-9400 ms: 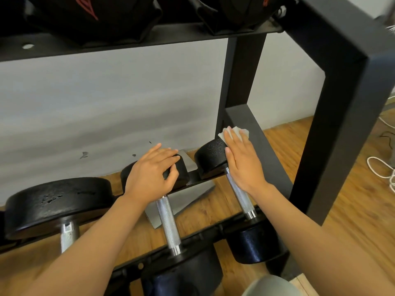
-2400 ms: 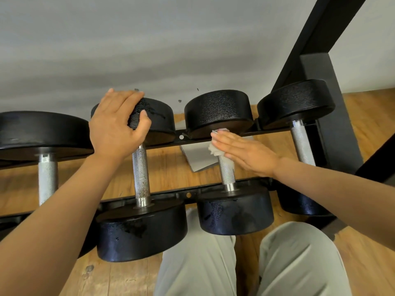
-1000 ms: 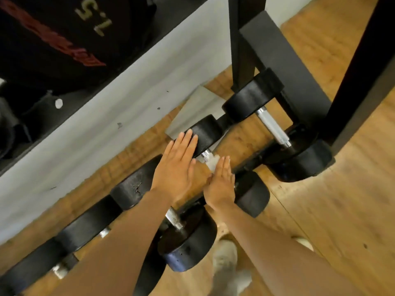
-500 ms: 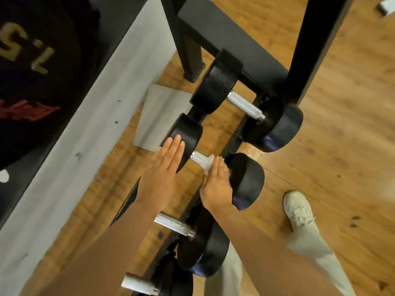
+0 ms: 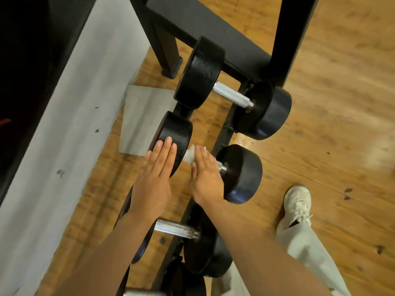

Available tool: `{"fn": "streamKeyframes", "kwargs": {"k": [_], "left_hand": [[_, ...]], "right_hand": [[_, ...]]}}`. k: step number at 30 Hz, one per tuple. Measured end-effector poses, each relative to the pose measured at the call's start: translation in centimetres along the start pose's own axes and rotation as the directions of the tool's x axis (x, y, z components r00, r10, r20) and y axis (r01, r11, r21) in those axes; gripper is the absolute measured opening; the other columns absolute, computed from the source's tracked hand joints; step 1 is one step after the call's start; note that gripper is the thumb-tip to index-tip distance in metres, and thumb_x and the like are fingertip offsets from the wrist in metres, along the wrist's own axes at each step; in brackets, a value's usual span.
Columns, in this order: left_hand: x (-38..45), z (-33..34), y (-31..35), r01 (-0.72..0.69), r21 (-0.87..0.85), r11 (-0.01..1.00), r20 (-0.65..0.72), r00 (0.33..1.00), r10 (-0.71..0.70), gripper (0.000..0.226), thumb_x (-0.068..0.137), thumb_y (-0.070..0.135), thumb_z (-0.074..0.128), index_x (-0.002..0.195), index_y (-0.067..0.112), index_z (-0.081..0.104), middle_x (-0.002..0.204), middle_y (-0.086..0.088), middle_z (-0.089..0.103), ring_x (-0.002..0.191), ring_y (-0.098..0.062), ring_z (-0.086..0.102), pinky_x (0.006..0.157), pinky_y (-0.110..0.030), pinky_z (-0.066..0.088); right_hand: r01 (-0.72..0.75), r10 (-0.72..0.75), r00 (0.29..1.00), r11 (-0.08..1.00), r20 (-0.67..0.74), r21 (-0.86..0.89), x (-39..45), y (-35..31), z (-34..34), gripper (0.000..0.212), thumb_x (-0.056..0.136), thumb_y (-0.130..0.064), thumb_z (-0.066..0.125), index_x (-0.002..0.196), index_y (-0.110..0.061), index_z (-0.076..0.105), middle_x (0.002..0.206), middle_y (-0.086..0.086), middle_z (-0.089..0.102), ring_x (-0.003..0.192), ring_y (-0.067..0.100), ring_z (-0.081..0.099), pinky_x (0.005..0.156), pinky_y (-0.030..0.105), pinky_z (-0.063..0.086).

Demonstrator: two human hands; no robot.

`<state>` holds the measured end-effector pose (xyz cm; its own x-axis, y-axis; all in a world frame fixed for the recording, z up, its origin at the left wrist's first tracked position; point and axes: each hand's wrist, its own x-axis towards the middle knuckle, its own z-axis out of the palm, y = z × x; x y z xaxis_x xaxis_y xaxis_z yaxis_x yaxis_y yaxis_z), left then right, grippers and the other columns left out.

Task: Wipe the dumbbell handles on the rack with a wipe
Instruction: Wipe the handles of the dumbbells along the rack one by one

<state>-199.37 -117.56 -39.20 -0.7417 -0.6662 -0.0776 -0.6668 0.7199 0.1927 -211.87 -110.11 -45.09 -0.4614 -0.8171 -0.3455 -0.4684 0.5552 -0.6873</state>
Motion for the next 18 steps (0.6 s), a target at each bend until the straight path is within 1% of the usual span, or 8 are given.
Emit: {"fn": "streamKeyframes", "kwargs": {"k": [3,5,7,9,12,13,15,18], "left_hand": [[-0.1,0.1,-0.1,-0.025,0.011,1.000,-0.029,0.999,0.026,0.085,0.084,-0.014,0.055,0.155,0.005,0.013,0.164,-0.011,0.012,0.153,-0.020,-0.001,0.124,-0.035,0.003],[-0.1,0.3,0.0,-0.031,0.010,0.999,-0.043,0.999,0.031,0.084,0.084,-0.014,0.051,0.156,0.006,0.012,0.164,-0.009,0.010,0.153,-0.022,0.001,0.125,-0.036,0.002],[0.0,0.4,0.0,-0.018,0.007,1.000,-0.035,0.999,0.018,0.090,0.080,-0.015,0.058,0.156,0.006,0.012,0.164,-0.009,0.008,0.153,-0.022,0.000,0.124,-0.036,0.002],[0.1,0.3,0.0,-0.018,0.007,1.000,-0.028,0.999,0.018,0.095,0.077,-0.015,0.061,0.156,0.006,0.011,0.164,-0.008,0.008,0.153,-0.022,-0.002,0.124,-0.036,0.000],[0.0,0.2,0.0,-0.022,0.008,1.000,-0.012,1.000,0.023,0.095,0.078,-0.014,0.060,0.156,0.007,0.009,0.164,-0.009,0.007,0.153,-0.021,-0.002,0.124,-0.036,0.001],[0.0,0.1,0.0,-0.017,0.008,1.000,-0.004,1.000,0.017,0.096,0.078,-0.013,0.060,0.156,0.007,0.008,0.164,-0.009,0.007,0.153,-0.021,-0.001,0.124,-0.037,0.001],[-0.1,0.1,0.0,-0.009,0.000,1.000,0.002,1.000,0.009,0.096,0.079,-0.013,0.062,0.156,0.007,0.009,0.165,-0.008,0.007,0.153,-0.021,-0.001,0.124,-0.036,0.000],[0.0,0.2,0.1,-0.011,-0.007,1.000,-0.001,1.000,0.011,0.097,0.078,-0.015,0.062,0.156,0.007,0.009,0.164,-0.007,0.007,0.153,-0.021,-0.002,0.124,-0.035,-0.001]], "right_hand": [[-0.282,0.284,0.959,0.953,-0.004,-0.111,-0.7,0.7,0.1,0.058,0.106,-0.031,0.024,0.153,0.000,0.011,0.161,0.016,0.014,0.150,0.026,0.007,0.122,0.031,-0.001],[-0.389,0.397,0.917,0.909,0.028,-0.152,0.5,-0.2,0.3,0.058,0.106,-0.033,0.021,0.152,0.002,0.016,0.159,0.020,0.019,0.148,0.030,0.011,0.122,0.036,0.002],[-0.330,0.331,0.943,0.943,0.038,-0.033,2.3,-1.5,0.3,0.046,0.106,-0.027,0.024,0.140,-0.002,0.041,0.145,0.019,0.043,0.137,0.033,0.032,0.117,0.040,0.018],[-0.112,0.107,0.993,0.982,0.039,0.150,3.1,-2.8,0.2,0.035,0.104,-0.017,0.030,0.126,-0.005,0.056,0.128,0.014,0.057,0.124,0.031,0.046,0.110,0.039,0.030],[0.056,-0.067,0.995,0.989,0.073,0.138,2.1,-1.9,-0.1,0.039,0.103,-0.014,0.036,0.141,-0.009,0.047,0.141,0.012,0.050,0.135,0.026,0.039,0.116,0.038,0.026],[0.029,-0.035,0.996,0.997,0.079,0.077,1.4,-1.0,-0.3,0.044,0.104,-0.015,0.036,0.147,-0.011,0.038,0.149,0.011,0.043,0.140,0.025,0.033,0.118,0.038,0.024],[-0.149,0.151,0.986,0.988,0.076,-0.032,0.3,0.9,-0.9,0.048,0.105,-0.017,0.033,0.152,-0.010,0.025,0.156,0.011,0.031,0.145,0.024,0.026,0.120,0.035,0.020],[-0.312,0.326,0.941,0.939,0.087,-0.143,0.8,1.2,-0.9,0.049,0.107,-0.021,0.023,0.153,-0.005,0.019,0.159,0.013,0.023,0.147,0.027,0.016,0.121,0.035,0.007]]}}
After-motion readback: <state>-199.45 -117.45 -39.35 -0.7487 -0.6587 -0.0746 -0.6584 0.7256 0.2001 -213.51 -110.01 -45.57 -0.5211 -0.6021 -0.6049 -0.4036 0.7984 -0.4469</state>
